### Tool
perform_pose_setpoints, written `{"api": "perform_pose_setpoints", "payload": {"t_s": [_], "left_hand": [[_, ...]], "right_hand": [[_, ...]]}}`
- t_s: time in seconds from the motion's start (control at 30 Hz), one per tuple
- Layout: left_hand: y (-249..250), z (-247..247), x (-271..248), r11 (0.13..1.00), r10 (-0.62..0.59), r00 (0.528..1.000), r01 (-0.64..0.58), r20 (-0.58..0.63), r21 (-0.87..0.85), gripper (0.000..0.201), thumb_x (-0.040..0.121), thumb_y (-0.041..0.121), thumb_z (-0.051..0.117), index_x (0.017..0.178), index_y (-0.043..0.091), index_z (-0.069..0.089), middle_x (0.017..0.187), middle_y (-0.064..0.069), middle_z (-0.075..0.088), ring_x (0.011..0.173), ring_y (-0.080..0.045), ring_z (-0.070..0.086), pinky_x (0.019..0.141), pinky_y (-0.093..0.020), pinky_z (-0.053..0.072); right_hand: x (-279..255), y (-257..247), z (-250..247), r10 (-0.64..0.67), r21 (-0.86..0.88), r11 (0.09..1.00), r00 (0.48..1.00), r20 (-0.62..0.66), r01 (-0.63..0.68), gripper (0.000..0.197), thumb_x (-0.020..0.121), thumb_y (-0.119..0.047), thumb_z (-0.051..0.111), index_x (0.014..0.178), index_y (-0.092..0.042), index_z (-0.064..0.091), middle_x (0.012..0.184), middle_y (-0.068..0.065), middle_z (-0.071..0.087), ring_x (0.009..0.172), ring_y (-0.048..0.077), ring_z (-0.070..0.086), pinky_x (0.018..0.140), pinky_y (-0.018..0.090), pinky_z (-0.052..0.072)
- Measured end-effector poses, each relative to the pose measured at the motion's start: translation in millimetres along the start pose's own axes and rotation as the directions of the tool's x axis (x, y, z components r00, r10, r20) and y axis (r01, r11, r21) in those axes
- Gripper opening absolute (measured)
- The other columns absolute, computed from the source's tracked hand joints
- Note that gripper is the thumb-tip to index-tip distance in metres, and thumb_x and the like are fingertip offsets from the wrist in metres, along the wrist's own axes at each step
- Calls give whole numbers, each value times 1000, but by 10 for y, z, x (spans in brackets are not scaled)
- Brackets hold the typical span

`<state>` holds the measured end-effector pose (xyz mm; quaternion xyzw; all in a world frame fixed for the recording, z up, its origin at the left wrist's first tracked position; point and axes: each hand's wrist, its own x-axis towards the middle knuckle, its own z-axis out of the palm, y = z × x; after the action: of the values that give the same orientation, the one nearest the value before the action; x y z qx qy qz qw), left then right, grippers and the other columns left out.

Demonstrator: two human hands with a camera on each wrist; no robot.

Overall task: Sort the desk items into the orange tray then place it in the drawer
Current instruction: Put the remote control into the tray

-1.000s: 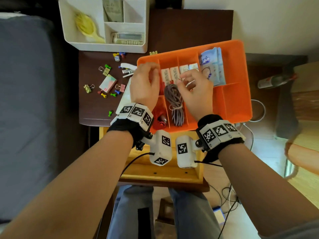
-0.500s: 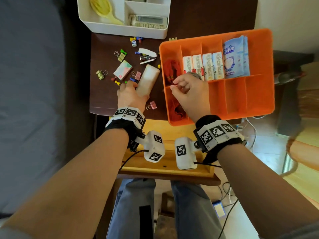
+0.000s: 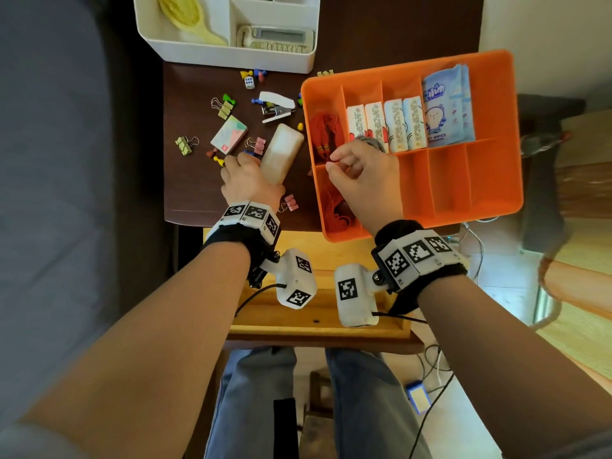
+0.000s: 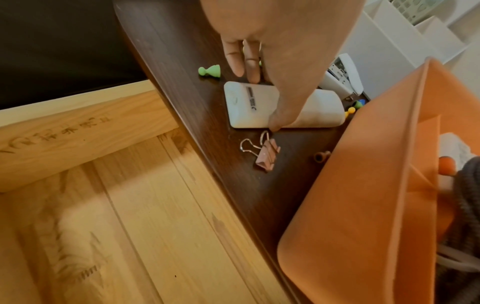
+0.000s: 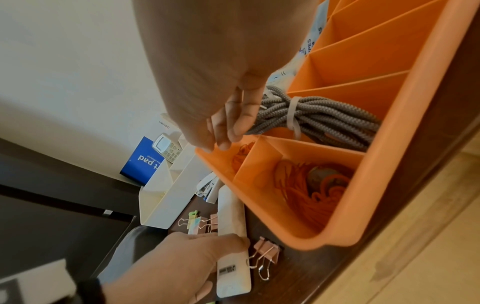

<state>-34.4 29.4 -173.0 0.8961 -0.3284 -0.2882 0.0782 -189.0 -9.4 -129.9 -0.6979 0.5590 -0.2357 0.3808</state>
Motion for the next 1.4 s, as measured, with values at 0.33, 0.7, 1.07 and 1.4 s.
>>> {"api": "perform_pose_setpoints", "payload": {"t_s": [0.33,0.7,1.07,1.4], "left_hand": [[80,27,-30,997,-75,996,76,58,-13,67,68,18,78,121,2,41,131,-14,42,124,-32,40,96,-46,39],[98,-146,-135,954,38,997,-17,66,-299,40,78,12,64,112,11,43,103,-9,58,100,-30,57,85,-38,43],[317,-480,-190,821,442,886,-463,-140,-334,25,67,-7,53,87,7,51,88,-3,48,86,-28,52,68,-37,43],[430,-468,-364,714,602,789,-601,-123,-359,50,70,18,74,113,16,48,108,-6,50,91,-9,49,70,-30,48]], "right_hand": [[-4,53,-1,-18,-11,1000,1000,18,18,5,81,-14,66,84,-11,67,67,-8,58,59,1,51,60,12,44],[18,12,-50,-1,19,1000,997,76,0,7,81,-15,66,87,-10,67,67,-10,57,60,-1,51,62,9,41],[260,-438,-159,243,335,864,894,376,-375,69,94,-38,52,148,-19,14,115,8,61,79,19,71,73,33,60],[277,-455,-321,412,608,615,862,295,-501,30,99,-10,41,128,-17,37,113,9,54,99,23,64,68,30,60]]}}
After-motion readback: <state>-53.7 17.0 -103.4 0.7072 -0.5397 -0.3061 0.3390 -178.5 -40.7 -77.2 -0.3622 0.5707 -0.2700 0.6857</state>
